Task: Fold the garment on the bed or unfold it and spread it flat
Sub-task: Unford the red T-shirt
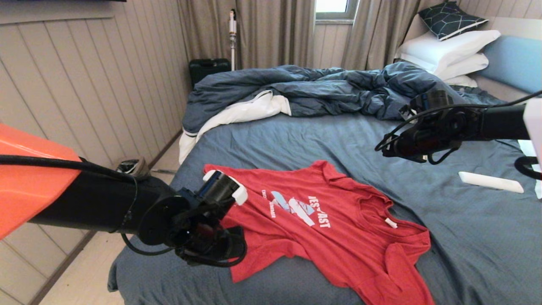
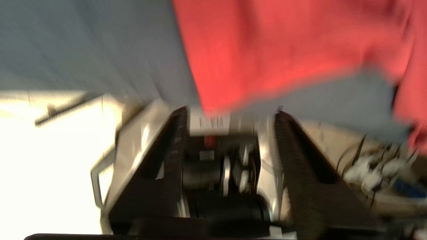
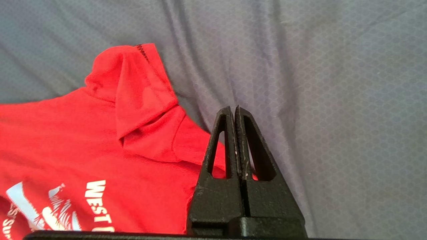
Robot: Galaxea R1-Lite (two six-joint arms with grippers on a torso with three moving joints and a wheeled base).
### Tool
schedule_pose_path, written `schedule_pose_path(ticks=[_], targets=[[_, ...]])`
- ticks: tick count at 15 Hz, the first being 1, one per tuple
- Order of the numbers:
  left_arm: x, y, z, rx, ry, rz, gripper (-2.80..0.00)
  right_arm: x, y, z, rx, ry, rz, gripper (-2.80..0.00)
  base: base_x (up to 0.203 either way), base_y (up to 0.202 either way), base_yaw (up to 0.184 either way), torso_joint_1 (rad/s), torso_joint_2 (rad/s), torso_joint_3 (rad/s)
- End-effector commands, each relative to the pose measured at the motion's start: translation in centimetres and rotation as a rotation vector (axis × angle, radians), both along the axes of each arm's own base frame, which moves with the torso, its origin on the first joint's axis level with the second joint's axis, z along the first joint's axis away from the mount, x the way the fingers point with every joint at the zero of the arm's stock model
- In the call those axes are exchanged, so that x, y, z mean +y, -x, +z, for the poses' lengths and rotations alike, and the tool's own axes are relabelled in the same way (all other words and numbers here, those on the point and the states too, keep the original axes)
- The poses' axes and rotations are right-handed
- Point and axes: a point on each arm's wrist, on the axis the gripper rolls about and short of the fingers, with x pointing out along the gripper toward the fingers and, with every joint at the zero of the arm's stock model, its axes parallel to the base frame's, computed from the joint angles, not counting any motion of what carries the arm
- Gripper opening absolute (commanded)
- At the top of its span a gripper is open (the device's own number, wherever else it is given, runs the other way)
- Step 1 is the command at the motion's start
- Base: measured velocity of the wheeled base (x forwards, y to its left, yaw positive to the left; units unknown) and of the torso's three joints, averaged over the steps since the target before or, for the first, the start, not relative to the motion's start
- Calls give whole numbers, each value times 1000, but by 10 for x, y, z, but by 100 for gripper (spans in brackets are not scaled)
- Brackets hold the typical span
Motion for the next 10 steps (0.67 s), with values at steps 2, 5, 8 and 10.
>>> schedule_pose_path(ticks=[2, 5, 8, 10], targets=[[-10, 7, -6, 50, -24, -2, 0, -1, 0, -1, 4, -2, -3, -280, 0, 0, 0, 0, 0, 0], [-16, 8, -23, 95, -45, 25, 0, -1, -1, -1, -2, -2, -3, -280, 0, 0, 0, 0, 0, 0], [-24, -6, -38, 65, -97, 69, 0, -1, 0, 0, -8, -3, -4, -280, 0, 0, 0, 0, 0, 0], [-26, -10, -42, 63, -104, 74, 0, -2, -2, -1, -17, -2, -7, -280, 0, 0, 0, 0, 0, 0]])
